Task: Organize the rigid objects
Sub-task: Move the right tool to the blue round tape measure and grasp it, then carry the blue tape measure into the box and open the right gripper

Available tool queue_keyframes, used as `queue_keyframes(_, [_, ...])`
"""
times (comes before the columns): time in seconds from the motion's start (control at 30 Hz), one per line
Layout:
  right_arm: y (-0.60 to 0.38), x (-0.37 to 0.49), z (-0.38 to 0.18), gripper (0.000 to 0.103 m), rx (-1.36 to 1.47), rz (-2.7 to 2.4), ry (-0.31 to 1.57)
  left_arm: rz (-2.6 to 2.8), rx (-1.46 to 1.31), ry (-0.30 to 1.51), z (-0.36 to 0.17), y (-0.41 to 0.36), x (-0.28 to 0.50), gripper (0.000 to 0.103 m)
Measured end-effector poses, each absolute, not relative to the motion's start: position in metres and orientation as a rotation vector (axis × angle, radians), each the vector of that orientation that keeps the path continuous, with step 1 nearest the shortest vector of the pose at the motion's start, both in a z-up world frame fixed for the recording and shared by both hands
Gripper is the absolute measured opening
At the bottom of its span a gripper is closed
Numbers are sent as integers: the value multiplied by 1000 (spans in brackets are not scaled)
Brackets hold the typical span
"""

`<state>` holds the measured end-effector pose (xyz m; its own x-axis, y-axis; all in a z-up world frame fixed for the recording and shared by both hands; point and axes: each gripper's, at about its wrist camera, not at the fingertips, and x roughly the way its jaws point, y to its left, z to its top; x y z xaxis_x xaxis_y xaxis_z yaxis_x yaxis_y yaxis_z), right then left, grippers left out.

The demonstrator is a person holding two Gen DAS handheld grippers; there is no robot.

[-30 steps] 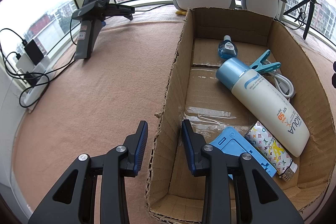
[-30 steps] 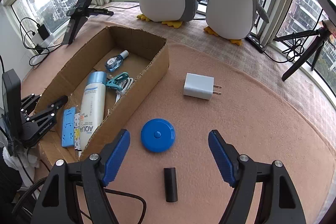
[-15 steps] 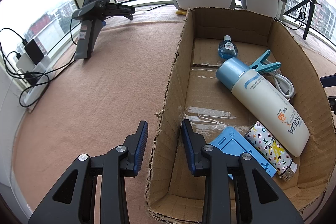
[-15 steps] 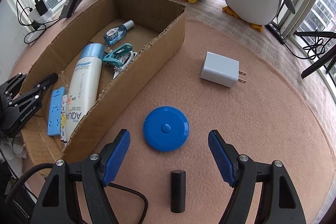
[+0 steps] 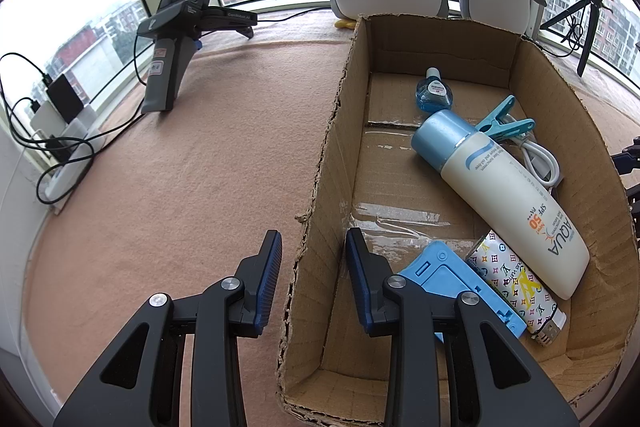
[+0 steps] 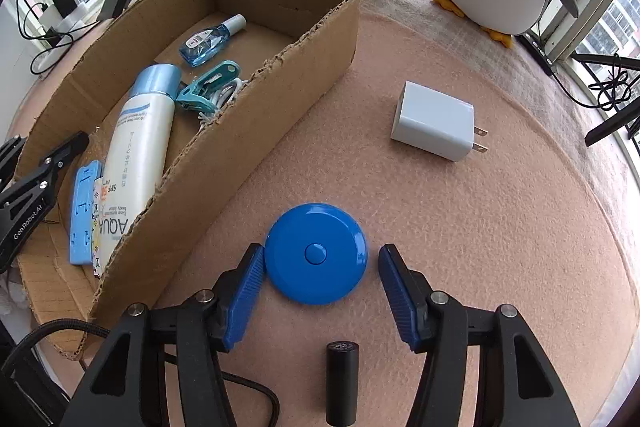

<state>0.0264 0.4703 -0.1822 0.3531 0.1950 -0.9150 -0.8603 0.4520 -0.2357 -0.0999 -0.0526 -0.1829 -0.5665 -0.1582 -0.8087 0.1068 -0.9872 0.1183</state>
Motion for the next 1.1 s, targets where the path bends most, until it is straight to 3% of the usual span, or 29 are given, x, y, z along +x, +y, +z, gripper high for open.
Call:
queue_keyframes(0.1, [470, 27, -181, 46, -825, 792, 970, -2654, 1378, -84, -183, -53, -100, 31])
queue_keyframes(0.6, [452, 23, -165, 46, -729, 778, 961, -2654, 1378, -84, -183, -53, -100, 31])
queue_keyframes(1.1, [487, 19, -98, 46, -618, 827, 798, -2655, 1377, -81, -183, -52, -99, 31])
